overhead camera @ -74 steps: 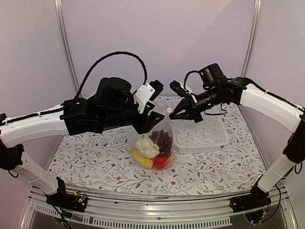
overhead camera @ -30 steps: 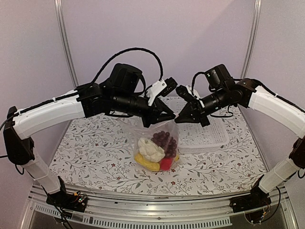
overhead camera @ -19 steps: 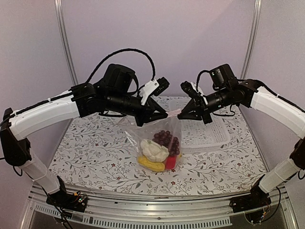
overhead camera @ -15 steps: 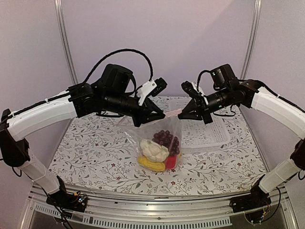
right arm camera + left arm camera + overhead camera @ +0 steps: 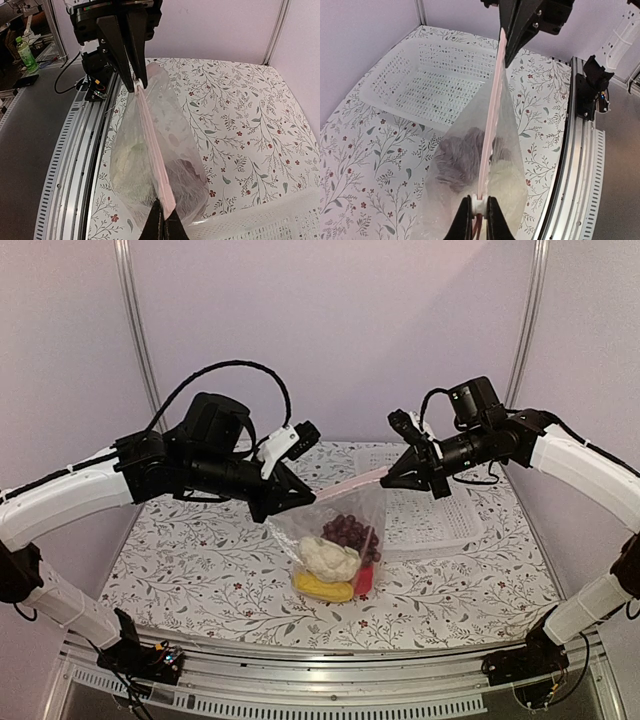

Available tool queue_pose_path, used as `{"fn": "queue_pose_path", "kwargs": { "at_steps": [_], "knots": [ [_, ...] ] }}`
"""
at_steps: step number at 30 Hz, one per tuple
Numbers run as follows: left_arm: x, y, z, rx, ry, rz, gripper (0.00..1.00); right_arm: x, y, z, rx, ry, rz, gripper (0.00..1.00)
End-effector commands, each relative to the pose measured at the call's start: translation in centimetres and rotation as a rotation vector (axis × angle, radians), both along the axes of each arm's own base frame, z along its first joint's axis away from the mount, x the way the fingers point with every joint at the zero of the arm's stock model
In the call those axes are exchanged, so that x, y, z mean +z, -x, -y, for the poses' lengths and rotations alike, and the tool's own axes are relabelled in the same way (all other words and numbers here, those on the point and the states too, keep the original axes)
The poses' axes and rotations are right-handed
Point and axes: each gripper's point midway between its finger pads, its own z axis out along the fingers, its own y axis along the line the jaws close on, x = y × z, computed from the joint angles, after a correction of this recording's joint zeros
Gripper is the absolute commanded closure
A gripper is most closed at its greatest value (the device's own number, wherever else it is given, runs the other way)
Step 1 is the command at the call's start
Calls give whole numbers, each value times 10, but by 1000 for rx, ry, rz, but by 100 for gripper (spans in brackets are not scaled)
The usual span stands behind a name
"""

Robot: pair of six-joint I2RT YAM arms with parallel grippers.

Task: Place the food in the zip-top bag and seal the zipper
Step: Zip the zipper of the food storage bag.

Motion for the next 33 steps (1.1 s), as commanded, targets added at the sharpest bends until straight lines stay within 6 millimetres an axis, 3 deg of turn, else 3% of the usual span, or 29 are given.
{"fn": "queue_pose_path", "kwargs": {
  "at_steps": [1,19,33],
  "knots": [
    [-25,2,-43,100,-98,-55,99,12,-8,15,-54,-23,27,100],
    [-32,19,-102,238,-107,-63,98,12,-12,18,-70,-27,21,100],
    [-34,27,-122,280,-113,-66,98,13,-13,19,-76,-29,15,100]
  ]
}}
